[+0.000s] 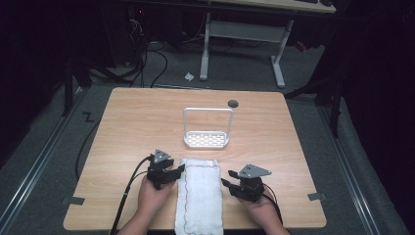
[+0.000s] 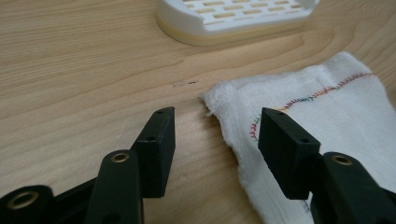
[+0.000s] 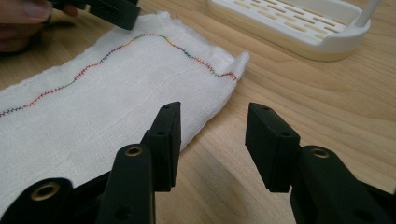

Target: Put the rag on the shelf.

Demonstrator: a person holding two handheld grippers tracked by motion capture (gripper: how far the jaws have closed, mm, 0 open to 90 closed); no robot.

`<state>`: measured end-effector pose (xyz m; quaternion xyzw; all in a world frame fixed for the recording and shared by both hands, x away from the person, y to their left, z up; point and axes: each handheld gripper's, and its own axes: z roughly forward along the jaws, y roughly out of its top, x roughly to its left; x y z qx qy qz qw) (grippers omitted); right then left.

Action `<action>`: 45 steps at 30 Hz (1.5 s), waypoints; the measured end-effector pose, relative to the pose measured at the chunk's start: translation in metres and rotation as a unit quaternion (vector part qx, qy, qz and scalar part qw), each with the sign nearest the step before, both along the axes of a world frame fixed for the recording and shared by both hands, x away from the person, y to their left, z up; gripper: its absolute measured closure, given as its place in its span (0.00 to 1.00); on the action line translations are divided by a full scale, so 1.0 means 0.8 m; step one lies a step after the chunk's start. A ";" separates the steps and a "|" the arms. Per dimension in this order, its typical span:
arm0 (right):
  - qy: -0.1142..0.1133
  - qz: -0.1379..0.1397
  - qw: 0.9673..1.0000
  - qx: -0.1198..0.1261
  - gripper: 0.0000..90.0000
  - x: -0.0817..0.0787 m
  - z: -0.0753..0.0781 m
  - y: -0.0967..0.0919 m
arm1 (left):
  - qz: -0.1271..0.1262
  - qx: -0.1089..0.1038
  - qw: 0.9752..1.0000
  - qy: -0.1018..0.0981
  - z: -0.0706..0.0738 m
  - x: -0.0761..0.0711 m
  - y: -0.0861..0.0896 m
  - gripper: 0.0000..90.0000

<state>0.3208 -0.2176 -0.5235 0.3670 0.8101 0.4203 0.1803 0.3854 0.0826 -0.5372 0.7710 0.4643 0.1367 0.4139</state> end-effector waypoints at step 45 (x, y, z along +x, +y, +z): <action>-0.030 -0.096 0.995 0.017 0.95 0.037 -0.003 0.063 | 0.027 -0.060 0.995 -0.070 0.018 -0.029 -0.024 0.93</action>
